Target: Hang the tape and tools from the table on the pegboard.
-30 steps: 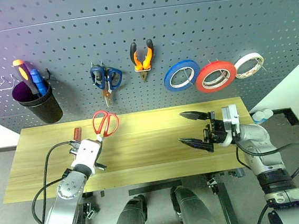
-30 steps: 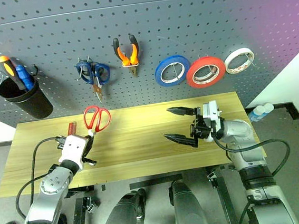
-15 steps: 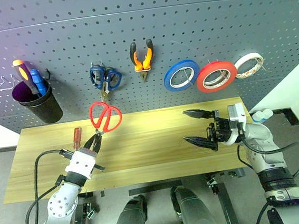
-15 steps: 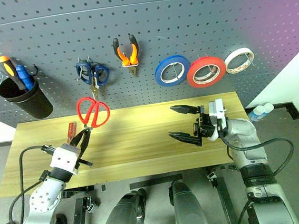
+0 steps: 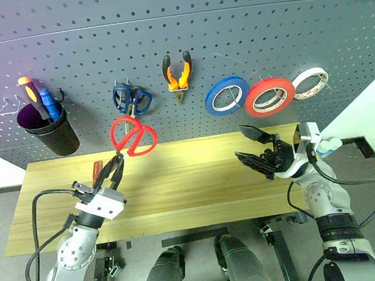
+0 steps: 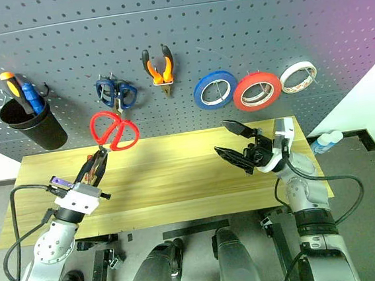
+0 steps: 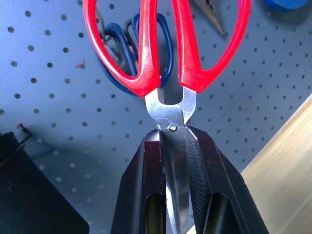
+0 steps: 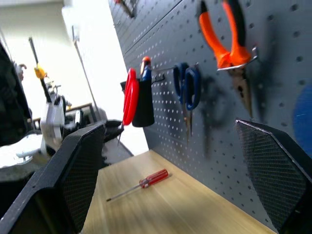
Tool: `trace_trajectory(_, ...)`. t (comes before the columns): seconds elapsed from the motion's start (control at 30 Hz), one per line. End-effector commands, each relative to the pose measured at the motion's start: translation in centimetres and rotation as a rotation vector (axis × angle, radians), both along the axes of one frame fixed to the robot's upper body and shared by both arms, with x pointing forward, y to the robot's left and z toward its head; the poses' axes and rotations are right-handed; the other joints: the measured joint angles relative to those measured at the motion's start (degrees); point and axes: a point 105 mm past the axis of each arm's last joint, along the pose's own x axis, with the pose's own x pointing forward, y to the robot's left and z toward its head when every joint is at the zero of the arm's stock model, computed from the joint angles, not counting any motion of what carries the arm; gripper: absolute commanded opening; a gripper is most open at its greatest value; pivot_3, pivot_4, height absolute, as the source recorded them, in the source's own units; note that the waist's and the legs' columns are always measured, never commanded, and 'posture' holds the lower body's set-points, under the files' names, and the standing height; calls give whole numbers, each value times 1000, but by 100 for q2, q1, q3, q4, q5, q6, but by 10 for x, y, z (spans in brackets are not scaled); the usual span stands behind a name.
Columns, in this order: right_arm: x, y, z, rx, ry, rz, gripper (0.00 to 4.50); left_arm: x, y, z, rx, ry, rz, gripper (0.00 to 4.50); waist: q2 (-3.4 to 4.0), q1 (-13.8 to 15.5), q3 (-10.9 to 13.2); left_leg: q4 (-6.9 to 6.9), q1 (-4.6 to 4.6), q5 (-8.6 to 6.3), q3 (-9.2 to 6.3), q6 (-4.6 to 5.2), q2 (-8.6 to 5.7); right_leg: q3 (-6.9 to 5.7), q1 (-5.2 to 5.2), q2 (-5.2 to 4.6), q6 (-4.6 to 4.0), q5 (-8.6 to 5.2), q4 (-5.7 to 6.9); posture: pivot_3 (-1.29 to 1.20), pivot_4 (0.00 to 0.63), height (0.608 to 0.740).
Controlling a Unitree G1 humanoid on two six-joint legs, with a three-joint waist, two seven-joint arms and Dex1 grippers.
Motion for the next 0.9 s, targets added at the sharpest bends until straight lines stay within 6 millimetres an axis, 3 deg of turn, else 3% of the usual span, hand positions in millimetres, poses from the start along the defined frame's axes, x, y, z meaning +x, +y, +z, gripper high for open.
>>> trace_trajectory(0.03,-3,-2,5,31,-32,-14,4500,0,11,10,-16,-56,14,258,1,-1,-11,1,0,0,0,0,0,0,0,0,0,0,2,-56,166,740)
trace_trajectory(0.47,-25,32,23,-28,-207,111,4500,29,26,23,-13,-105,-6,258,12,-18,-71,22,1,0,3,0,-1,-5,1,1,3,3,16,-121,164,740)
trace_trajectory(0.9,-20,37,28,-5,-224,105,4500,49,3,48,-43,-110,-79,258,14,-125,-124,40,1,-1,4,1,-1,-9,3,2,4,5,29,-143,160,740)
